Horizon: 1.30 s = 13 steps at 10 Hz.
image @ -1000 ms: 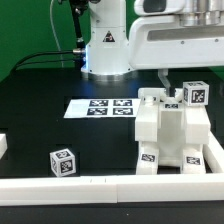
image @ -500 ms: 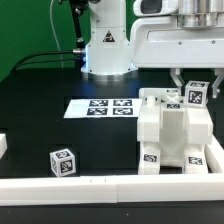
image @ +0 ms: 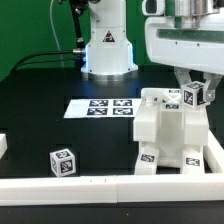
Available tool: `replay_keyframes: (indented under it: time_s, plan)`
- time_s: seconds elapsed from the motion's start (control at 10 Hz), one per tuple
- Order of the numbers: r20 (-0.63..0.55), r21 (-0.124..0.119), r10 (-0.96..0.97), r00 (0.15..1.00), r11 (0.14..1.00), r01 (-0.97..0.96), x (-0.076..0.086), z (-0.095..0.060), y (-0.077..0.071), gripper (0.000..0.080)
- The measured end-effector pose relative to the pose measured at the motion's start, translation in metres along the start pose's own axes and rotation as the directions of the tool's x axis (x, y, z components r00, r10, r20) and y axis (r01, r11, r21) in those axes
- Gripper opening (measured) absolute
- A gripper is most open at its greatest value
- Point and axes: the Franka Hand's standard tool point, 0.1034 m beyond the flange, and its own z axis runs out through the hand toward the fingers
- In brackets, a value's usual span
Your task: Assemble chair
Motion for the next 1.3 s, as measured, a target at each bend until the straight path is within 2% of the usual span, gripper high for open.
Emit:
replay_keyframes:
  time_s: [0.1, 0.2, 0.4, 0.5, 0.7, 0.9, 1.0, 1.2, 1.3]
  plan:
    - [0.018, 0.014, 0.134, 0.991, 0.991, -0.134, -0.0001, 0.0002, -0.0014, 0.0276]
    - [0.041, 0.015, 0.279, 0.959, 0.960, -0.280, -0.0010, 0.0003, -0.0020, 0.0276]
    - [0.049, 0.014, 0.323, 0.945, 0.946, -0.324, -0.0017, 0.0004, -0.0023, 0.0278]
    - [0.045, 0.013, 0.263, 0.964, 0.964, -0.264, -0.0018, 0.0008, -0.0017, 0.0278]
    - [0.047, 0.015, 0.017, 0.999, 1.000, -0.018, -0.0020, -0.0009, -0.0025, 0.0605]
    - [0.054, 0.023, -0.238, 0.970, 0.971, 0.237, -0.0019, -0.0026, -0.0046, 0.0636]
    - [0.052, 0.024, -0.254, 0.966, 0.967, 0.253, -0.0015, -0.0019, -0.0040, 0.0647]
    - [0.045, 0.030, -0.422, 0.906, 0.907, 0.421, -0.0002, -0.0019, -0.0036, 0.0649]
    - [0.044, 0.023, -0.524, 0.850, 0.852, 0.524, -0.0002, -0.0017, -0.0023, 0.0649]
